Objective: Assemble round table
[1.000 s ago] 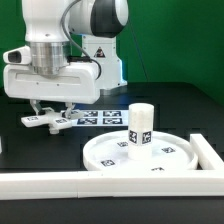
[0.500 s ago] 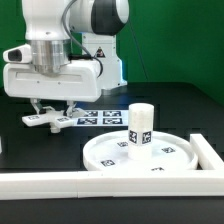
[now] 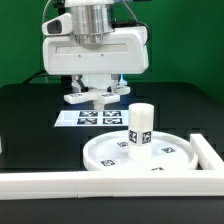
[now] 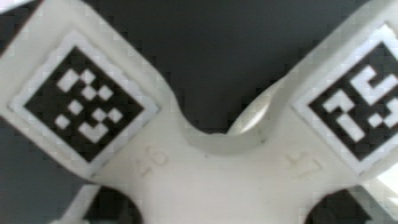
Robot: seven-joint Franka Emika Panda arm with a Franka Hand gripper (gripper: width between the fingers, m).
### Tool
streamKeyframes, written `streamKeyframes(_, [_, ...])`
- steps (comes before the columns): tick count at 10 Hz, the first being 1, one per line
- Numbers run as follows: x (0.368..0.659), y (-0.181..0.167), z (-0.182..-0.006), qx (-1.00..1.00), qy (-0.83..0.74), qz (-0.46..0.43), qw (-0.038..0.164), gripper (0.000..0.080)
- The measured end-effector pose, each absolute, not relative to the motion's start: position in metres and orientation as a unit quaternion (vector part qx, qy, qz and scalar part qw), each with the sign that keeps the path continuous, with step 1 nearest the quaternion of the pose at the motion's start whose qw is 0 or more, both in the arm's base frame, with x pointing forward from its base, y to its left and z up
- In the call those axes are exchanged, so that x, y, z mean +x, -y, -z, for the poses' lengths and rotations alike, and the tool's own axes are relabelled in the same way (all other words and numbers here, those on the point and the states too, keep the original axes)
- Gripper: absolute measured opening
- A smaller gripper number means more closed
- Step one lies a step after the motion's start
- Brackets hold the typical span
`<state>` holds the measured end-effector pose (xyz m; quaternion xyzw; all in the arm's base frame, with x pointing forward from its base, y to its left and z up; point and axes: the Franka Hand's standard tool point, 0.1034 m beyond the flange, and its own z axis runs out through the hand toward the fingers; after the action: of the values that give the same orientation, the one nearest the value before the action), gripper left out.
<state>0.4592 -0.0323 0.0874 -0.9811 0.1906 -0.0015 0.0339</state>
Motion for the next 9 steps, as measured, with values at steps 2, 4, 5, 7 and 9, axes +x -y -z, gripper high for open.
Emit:
streamKeyframes(2, [0.458, 0.033, -0.087, -0.981, -0.192, 0.001, 0.034, 0.0448])
streamKeyframes(4, [0.465, 0.03, -0.094, -0.986, -0.163, -0.005, 0.039, 0.0448])
streamKeyframes(5, [0.482, 0.018, -0.109, -0.987, -0.156, 0.002, 0.042, 0.0448])
streamKeyframes(7, [0.515, -0.013, -0.138, -0.991, -0.123, 0.016, 0.044, 0.0448])
streamKeyframes(9, [0.514, -0.012, -0.135, -0.992, -0.121, 0.017, 0.044, 0.0448])
